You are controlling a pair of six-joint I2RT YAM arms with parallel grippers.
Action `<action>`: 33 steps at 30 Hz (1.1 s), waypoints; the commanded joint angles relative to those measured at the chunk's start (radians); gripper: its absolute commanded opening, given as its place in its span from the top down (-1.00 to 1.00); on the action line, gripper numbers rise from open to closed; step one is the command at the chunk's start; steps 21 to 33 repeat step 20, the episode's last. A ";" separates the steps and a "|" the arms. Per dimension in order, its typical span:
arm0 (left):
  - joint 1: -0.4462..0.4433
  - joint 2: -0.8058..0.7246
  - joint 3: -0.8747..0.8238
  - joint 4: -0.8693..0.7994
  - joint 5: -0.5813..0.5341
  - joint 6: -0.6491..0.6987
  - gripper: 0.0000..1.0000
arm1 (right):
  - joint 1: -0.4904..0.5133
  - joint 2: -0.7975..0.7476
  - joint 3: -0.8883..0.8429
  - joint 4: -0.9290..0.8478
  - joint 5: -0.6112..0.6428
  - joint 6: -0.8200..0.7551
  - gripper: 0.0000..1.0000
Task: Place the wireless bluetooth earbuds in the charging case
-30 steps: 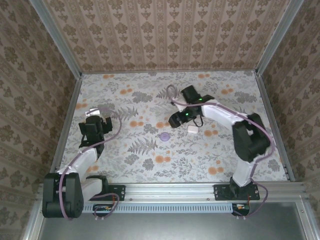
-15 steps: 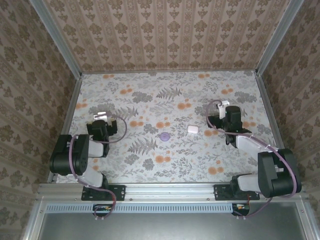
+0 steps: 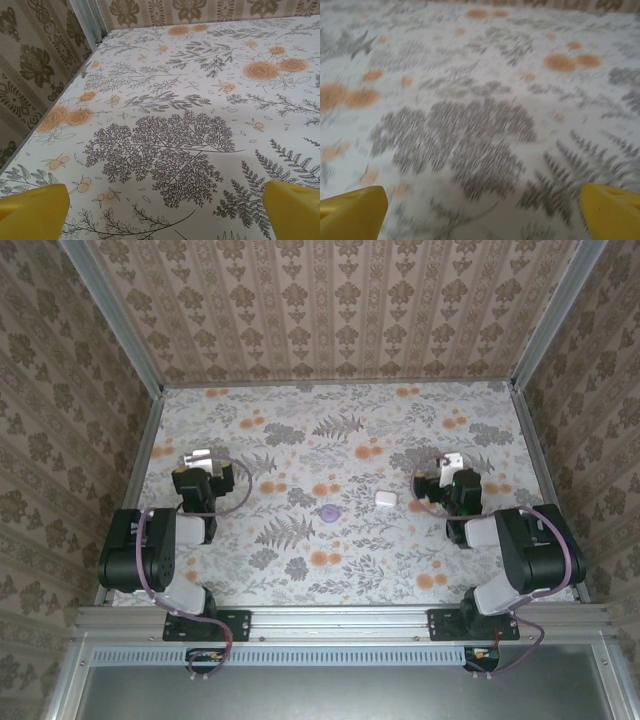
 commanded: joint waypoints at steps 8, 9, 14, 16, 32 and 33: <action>0.003 -0.008 0.012 -0.007 0.016 0.012 -0.99 | -0.017 -0.003 0.047 -0.010 0.037 0.061 -1.00; 0.003 -0.008 0.012 -0.007 0.016 0.012 -1.00 | -0.017 -0.003 0.046 -0.012 0.038 0.061 -1.00; 0.002 -0.008 0.012 -0.007 0.024 0.016 -0.99 | -0.016 -0.004 0.046 -0.011 0.038 0.061 -1.00; 0.007 -0.004 0.020 -0.018 0.054 0.019 -0.99 | -0.017 -0.003 0.046 -0.011 0.038 0.061 -1.00; 0.016 -0.008 0.019 -0.022 0.069 0.016 -1.00 | -0.016 -0.004 0.045 -0.010 0.038 0.062 -1.00; 0.016 -0.008 0.019 -0.022 0.069 0.016 -1.00 | -0.016 -0.004 0.045 -0.010 0.038 0.062 -1.00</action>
